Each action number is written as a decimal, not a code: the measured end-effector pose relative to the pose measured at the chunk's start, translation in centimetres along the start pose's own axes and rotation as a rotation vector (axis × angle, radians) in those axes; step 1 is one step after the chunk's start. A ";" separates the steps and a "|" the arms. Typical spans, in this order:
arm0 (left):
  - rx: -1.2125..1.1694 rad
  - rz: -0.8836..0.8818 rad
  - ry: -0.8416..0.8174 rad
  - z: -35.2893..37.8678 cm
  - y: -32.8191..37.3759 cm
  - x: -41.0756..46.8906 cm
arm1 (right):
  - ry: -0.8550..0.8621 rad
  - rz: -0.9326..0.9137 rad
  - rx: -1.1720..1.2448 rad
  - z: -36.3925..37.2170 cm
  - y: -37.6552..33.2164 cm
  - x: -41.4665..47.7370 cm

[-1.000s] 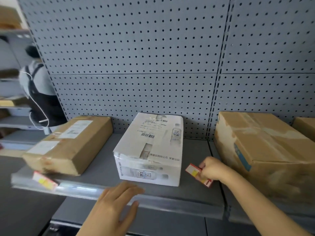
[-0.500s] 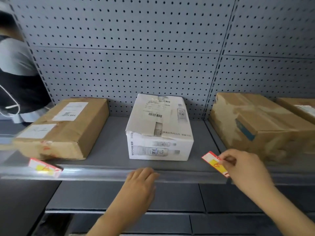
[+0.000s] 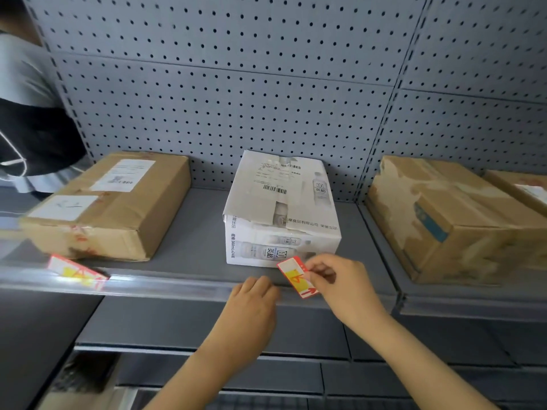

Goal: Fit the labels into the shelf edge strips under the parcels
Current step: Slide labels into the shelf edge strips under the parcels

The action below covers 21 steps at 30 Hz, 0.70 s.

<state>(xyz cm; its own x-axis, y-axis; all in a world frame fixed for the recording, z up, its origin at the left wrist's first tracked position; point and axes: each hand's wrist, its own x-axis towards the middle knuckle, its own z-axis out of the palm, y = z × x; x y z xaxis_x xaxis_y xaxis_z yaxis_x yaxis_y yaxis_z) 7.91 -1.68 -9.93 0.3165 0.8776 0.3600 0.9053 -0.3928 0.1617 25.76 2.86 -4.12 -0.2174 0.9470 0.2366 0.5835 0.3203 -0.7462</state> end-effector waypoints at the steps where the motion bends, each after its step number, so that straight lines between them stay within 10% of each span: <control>1: -0.007 -0.003 0.004 0.1 0.1 -0.2 | -0.006 -0.019 -0.011 0.4 0.2 0.1; 21: -0.130 -0.007 0.031 -3.7 0.1 -0.7 | -0.005 -0.475 -0.457 2.1 0.7 -0.4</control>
<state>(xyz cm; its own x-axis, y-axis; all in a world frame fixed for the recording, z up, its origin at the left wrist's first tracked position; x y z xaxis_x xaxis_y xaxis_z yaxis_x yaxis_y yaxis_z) 6.74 -3.35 -6.73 0.2992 0.8723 0.3867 0.8626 -0.4205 0.2812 24.64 2.64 -6.06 -0.5365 0.7000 0.4713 0.6964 0.6827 -0.2212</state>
